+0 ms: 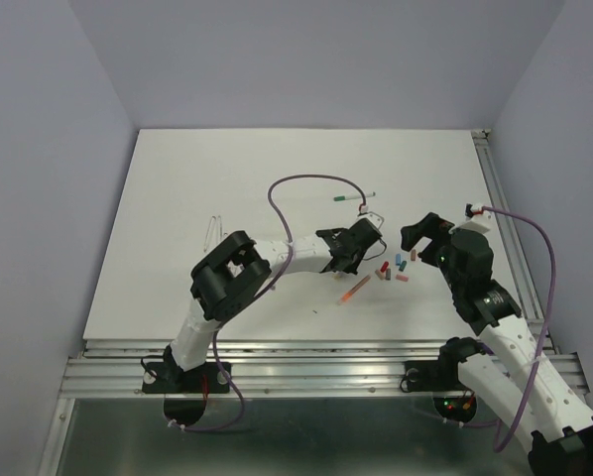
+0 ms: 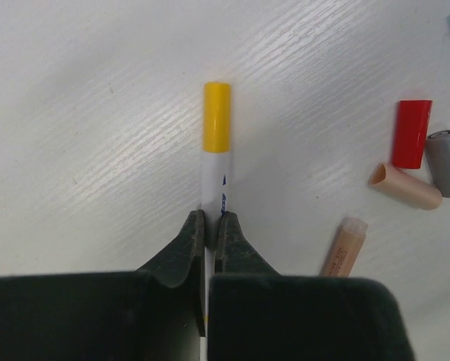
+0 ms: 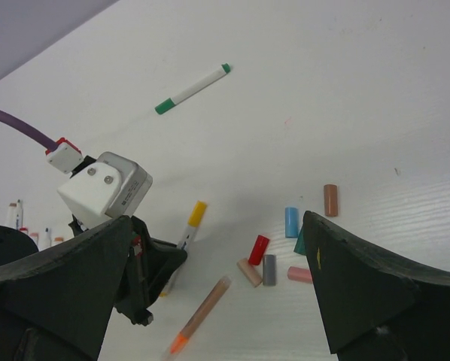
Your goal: Open the pen caps
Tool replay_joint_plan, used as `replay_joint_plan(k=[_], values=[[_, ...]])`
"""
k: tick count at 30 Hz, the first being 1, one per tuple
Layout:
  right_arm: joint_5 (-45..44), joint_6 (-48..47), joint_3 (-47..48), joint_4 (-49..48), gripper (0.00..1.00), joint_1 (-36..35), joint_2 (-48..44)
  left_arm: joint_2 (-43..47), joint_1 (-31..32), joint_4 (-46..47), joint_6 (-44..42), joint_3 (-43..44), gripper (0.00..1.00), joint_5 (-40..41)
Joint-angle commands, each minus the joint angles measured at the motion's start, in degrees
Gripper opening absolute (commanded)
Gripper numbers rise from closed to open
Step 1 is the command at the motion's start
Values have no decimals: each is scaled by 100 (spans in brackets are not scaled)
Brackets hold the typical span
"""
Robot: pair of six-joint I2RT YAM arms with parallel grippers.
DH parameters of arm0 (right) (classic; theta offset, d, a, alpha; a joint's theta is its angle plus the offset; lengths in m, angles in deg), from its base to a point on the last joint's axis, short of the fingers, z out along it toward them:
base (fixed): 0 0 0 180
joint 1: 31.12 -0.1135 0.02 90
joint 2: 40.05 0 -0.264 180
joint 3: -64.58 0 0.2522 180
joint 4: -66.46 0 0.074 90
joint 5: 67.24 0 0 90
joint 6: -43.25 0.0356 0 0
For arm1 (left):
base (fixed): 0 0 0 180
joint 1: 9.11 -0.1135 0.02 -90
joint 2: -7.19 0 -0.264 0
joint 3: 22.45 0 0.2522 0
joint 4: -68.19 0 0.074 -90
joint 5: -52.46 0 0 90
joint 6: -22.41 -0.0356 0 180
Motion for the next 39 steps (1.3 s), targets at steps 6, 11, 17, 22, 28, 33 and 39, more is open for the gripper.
replay_joint_plan(k=[6,11,17,22,28,33,39], values=[[-141,12,-20,-12,100,-21,-50,200,-23,-212,277,-483,0,494],[578,-101,-90,-266,100,-13,-146,1579,-67,411,436,-1213,0,681],[2889,459,-432,-1703,100,-30,55,3064,-102,1385,717,-2373,0,103],[3815,1136,-661,-2744,100,-144,583,3681,-111,1853,866,-3085,0,-250],[3446,1594,-987,-3975,100,-583,837,3972,-120,3108,1393,-3719,0,-1735],[3235,1471,-794,-3870,100,-944,1355,4034,-120,3611,1666,-3939,0,-2175],[2418,1137,-460,-3405,100,-1568,1752,4183,-120,3875,1868,-4105,0,-2220]])
